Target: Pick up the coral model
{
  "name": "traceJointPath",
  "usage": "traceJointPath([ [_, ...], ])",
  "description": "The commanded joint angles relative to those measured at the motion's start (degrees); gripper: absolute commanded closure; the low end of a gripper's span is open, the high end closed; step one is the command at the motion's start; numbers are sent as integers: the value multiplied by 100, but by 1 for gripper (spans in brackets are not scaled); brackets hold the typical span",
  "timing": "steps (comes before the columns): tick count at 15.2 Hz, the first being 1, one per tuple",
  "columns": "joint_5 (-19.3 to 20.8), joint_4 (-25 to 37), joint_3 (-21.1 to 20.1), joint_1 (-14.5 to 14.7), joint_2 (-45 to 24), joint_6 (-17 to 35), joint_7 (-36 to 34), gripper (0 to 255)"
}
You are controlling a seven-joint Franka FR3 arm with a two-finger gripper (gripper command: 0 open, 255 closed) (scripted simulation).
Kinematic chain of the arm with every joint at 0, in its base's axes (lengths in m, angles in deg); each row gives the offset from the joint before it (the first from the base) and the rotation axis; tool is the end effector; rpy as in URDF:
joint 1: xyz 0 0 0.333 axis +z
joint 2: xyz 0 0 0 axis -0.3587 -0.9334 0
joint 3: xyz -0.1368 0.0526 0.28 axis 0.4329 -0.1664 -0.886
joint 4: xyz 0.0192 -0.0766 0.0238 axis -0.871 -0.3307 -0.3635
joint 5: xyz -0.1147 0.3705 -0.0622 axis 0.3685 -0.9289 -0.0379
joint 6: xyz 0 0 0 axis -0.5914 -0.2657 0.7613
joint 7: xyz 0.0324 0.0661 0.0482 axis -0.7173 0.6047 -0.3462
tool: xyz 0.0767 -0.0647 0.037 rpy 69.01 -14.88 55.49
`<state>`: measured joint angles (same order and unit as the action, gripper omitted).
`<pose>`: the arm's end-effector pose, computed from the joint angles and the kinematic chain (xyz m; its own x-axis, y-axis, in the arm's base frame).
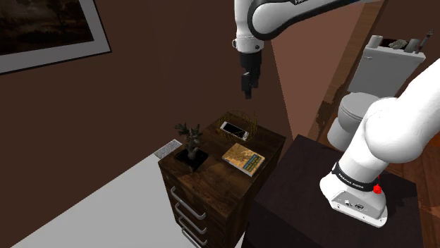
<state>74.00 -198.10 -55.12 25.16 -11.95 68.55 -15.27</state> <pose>0.4475 0.0571 0.4681 0.9634 0.2185 -0.1552 0.2290 -0.9720 0.0532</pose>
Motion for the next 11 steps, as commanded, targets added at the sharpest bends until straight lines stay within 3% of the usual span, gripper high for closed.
traceJointPath([
  [1,43,241,-62,34,-450,187,-34,0],
  [11,406,1878,-296,264,-2687,640,-256,0],
])
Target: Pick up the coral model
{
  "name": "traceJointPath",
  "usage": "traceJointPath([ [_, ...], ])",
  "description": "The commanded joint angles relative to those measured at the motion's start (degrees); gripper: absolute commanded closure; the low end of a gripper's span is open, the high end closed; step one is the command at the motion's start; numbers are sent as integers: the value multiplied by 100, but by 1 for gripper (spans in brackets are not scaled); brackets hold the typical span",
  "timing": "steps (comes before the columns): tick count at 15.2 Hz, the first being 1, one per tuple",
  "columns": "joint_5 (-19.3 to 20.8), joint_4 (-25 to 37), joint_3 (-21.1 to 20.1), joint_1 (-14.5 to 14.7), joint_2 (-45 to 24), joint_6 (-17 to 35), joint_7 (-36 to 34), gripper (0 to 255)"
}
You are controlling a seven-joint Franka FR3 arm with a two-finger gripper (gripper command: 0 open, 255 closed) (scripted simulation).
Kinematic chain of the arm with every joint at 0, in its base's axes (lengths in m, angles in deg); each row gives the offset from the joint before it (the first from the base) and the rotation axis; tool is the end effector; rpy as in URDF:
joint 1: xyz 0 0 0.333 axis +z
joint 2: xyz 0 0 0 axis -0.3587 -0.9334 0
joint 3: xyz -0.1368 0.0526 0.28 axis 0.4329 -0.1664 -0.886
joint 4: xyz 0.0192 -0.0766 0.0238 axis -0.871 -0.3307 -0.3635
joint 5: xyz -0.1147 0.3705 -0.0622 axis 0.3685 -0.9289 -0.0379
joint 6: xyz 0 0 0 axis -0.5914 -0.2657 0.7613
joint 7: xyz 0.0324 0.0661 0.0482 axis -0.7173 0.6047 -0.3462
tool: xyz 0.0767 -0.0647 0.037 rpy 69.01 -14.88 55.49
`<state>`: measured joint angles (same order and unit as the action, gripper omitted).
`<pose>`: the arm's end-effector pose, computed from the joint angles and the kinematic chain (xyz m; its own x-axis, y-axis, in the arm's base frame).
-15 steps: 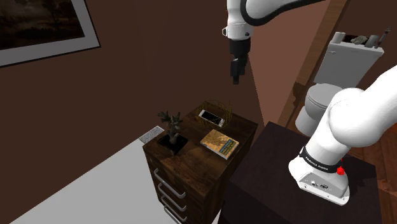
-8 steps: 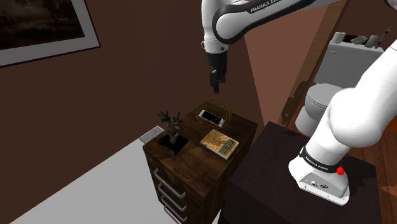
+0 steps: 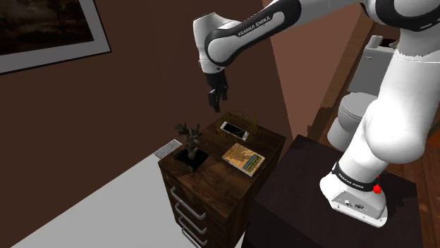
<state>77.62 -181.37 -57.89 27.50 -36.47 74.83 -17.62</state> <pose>0.5588 0.1167 0.3885 0.9383 0.2959 -0.1790 0.3131 -0.9467 0.0763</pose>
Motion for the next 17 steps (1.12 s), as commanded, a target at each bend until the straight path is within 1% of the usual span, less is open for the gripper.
traceJointPath([
  [1,88,410,-31,62,-462,18,-39,0],
  [5,264,1316,-64,210,-1390,-27,-94,0],
  [9,424,2398,-68,390,-2364,-197,-103,0],
  [13,557,3753,-48,603,-3444,-527,-49,0],
  [16,632,5126,-17,793,-4422,-953,52,0],
  [17,634,5241,-12,809,-4499,-992,63,0],
])
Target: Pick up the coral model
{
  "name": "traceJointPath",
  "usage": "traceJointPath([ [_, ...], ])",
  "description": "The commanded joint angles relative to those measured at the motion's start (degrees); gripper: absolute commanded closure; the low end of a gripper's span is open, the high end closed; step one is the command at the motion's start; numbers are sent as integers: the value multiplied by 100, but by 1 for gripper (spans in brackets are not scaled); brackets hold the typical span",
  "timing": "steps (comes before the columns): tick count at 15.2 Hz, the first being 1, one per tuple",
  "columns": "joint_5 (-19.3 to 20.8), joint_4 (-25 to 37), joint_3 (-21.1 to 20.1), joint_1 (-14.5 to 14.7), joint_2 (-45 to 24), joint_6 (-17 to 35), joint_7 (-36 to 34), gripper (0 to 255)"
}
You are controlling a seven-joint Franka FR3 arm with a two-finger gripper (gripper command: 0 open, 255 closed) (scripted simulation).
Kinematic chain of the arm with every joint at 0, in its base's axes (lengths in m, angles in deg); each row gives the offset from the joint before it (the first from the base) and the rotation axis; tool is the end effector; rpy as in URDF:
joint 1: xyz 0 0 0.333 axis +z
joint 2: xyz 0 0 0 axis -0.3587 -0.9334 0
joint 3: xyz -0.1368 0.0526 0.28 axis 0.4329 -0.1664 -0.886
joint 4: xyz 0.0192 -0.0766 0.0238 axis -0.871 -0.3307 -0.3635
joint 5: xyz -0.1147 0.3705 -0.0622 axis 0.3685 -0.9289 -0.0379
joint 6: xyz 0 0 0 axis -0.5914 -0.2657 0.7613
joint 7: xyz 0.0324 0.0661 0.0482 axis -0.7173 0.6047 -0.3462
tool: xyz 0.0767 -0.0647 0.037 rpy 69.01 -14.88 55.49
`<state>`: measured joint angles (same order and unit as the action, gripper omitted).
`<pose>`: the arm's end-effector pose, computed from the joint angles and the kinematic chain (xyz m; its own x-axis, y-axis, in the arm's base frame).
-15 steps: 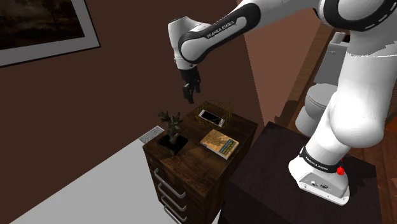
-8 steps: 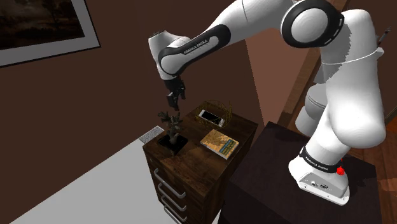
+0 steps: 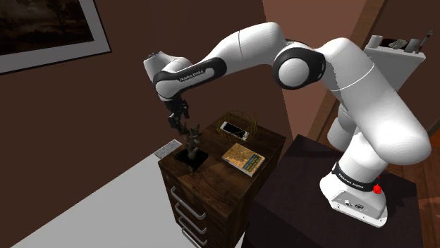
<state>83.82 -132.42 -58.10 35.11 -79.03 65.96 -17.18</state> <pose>0.7132 0.2200 0.2632 0.8867 0.4068 -0.2198 0.4362 -0.8935 0.1062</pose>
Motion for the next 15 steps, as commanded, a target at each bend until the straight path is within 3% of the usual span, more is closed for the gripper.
traceJointPath([
  [1,18,327,11,49,-277,-53,12,0],
  [9,42,263,29,50,-529,260,-34,0],
  [10,43,233,29,44,-513,273,-33,255],
  [15,43,238,29,45,-518,274,-33,255],
])
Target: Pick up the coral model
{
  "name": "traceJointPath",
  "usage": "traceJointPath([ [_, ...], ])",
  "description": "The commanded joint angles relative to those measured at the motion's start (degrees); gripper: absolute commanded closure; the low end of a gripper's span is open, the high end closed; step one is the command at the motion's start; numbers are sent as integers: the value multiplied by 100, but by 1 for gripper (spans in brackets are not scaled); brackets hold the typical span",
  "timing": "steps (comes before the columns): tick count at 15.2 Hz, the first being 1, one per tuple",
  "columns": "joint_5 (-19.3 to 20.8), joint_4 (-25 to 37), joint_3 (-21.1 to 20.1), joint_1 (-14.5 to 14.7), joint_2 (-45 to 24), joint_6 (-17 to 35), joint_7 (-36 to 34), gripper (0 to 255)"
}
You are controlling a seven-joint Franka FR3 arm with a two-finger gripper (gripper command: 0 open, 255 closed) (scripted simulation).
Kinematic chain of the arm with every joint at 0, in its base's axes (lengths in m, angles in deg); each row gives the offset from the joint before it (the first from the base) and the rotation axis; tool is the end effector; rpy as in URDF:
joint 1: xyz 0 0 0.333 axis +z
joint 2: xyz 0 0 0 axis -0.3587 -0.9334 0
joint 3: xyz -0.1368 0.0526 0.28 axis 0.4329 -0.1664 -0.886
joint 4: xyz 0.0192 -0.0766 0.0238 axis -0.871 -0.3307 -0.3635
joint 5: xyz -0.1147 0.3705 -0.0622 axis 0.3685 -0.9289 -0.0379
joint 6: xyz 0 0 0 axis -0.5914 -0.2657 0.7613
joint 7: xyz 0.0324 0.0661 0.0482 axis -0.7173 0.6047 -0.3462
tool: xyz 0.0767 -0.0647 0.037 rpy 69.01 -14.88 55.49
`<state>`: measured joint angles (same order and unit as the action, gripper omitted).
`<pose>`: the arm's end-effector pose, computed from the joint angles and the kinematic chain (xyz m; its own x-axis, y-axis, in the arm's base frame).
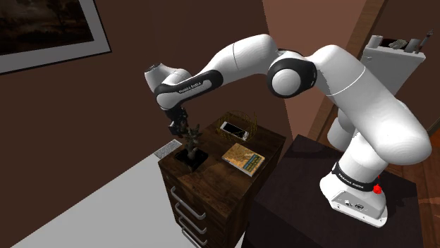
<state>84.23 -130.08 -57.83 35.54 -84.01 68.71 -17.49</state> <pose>0.7188 0.2244 0.2191 0.8854 0.4106 -0.2179 0.4400 -0.8916 0.1075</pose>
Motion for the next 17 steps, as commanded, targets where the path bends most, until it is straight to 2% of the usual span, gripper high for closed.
traceJointPath([
  [1,2,-18,2,-2,-7,7,-1,255],
  [4,1,29,2,7,-31,-15,-2,255],
  [17,-47,256,-27,13,411,-676,95,255],
])
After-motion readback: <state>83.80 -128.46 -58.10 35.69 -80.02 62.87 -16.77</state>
